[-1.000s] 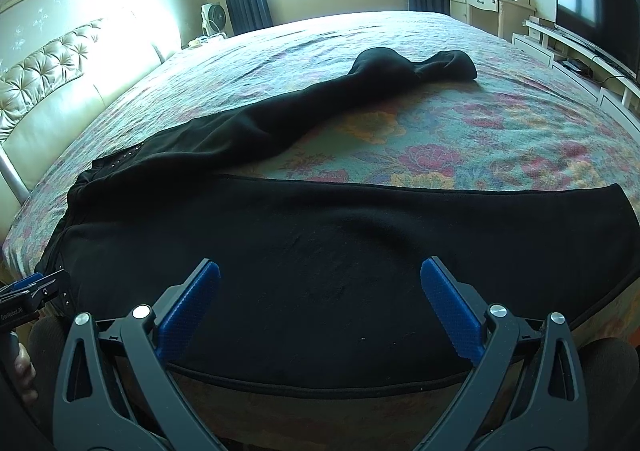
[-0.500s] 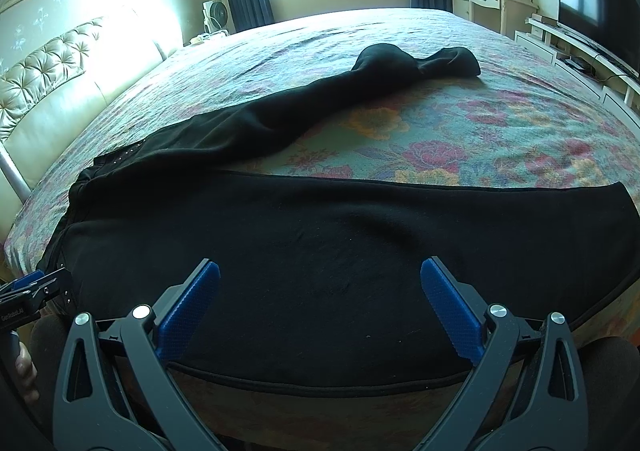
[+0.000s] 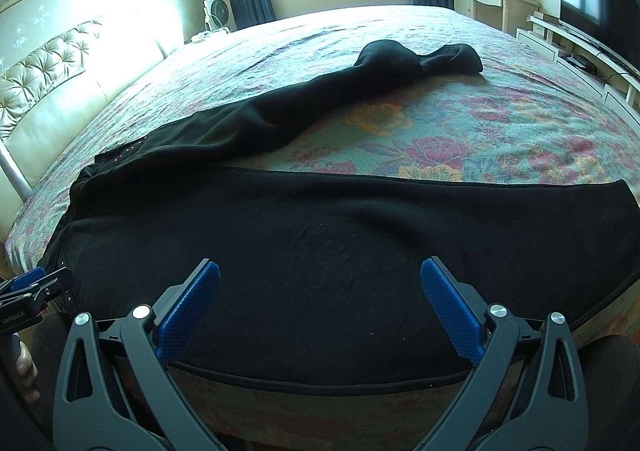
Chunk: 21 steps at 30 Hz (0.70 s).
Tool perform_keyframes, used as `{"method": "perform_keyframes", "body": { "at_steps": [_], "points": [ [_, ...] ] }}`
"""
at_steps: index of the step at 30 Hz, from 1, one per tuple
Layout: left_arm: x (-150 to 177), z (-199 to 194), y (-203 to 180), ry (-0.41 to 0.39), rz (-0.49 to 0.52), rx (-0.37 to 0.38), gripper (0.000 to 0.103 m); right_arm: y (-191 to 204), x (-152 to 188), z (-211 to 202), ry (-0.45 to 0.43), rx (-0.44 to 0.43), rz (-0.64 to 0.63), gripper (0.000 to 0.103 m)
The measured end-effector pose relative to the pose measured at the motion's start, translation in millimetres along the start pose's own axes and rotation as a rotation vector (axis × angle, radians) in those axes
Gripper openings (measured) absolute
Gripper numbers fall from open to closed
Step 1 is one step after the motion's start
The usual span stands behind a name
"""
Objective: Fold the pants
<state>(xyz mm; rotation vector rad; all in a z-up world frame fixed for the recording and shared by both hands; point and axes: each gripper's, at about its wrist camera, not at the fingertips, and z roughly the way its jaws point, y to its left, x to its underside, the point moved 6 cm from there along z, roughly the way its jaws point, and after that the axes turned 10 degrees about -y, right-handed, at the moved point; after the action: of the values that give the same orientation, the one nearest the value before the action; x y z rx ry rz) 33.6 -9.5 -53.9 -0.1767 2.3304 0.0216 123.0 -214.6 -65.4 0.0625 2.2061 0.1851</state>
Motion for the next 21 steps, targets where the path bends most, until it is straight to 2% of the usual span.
{"method": "perform_keyframes", "body": {
  "at_steps": [17,21],
  "points": [
    [0.5,2.3,-1.5,0.012,0.014,-0.005,0.098,2.3,1.6,5.3,0.013,-0.013,-0.001,0.101],
    [-12.2,0.8,4.4,-0.017,0.021,-0.011,0.098,7.6,-6.4,10.9,0.015,-0.024,-0.021,0.101]
  ]
}}
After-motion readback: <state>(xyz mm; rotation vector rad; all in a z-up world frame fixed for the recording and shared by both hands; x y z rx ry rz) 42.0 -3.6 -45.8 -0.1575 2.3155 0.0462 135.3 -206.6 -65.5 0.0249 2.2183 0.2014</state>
